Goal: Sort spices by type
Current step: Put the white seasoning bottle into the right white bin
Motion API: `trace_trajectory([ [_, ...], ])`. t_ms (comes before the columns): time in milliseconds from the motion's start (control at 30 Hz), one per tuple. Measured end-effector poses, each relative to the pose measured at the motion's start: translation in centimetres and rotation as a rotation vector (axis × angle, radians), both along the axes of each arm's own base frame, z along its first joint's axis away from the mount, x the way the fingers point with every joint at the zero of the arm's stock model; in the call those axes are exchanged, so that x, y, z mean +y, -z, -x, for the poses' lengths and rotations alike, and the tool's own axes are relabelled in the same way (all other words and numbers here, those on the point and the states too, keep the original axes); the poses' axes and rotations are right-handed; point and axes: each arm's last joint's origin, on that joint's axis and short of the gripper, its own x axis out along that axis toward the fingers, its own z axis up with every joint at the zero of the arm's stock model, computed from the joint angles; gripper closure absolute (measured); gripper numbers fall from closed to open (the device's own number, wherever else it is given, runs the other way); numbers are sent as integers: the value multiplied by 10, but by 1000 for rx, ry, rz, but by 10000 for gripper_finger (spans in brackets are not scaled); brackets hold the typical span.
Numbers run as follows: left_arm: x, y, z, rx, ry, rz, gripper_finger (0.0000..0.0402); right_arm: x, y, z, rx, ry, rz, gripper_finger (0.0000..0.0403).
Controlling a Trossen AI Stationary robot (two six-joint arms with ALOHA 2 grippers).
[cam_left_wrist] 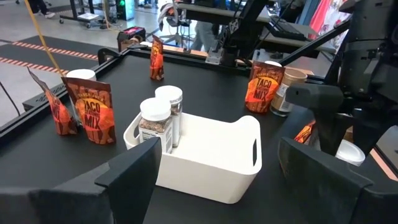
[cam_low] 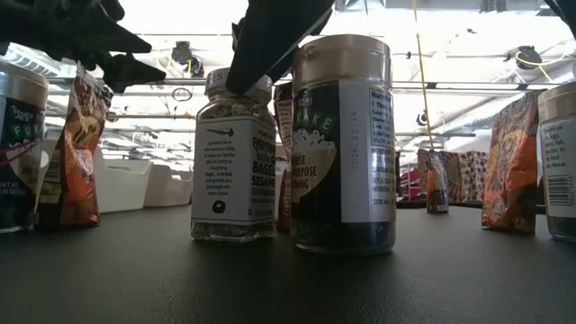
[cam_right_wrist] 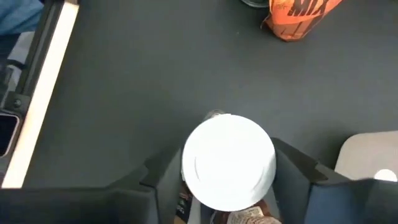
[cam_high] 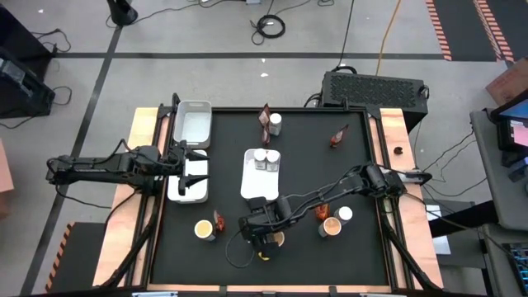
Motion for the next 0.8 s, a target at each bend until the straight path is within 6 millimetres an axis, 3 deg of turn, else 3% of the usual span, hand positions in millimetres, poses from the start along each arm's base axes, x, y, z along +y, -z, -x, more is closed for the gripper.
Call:
trace_trajectory([
  [233, 0, 0, 0, 0, 0, 1, 75, -2, -18, -5, -47, 3, -18, 271],
  [433, 0, 0, 0, -1, -1, 6, 75, -12, -67, -8, -131, 17, -23, 259],
  [567, 0, 0, 0, -1, -1, 6, 75, -30, -100, -3, -166, 54, 73, 260],
  [800, -1, 0, 0, 1, 16, 11, 75, -79, -112, 4, -120, 114, 152, 259],
])
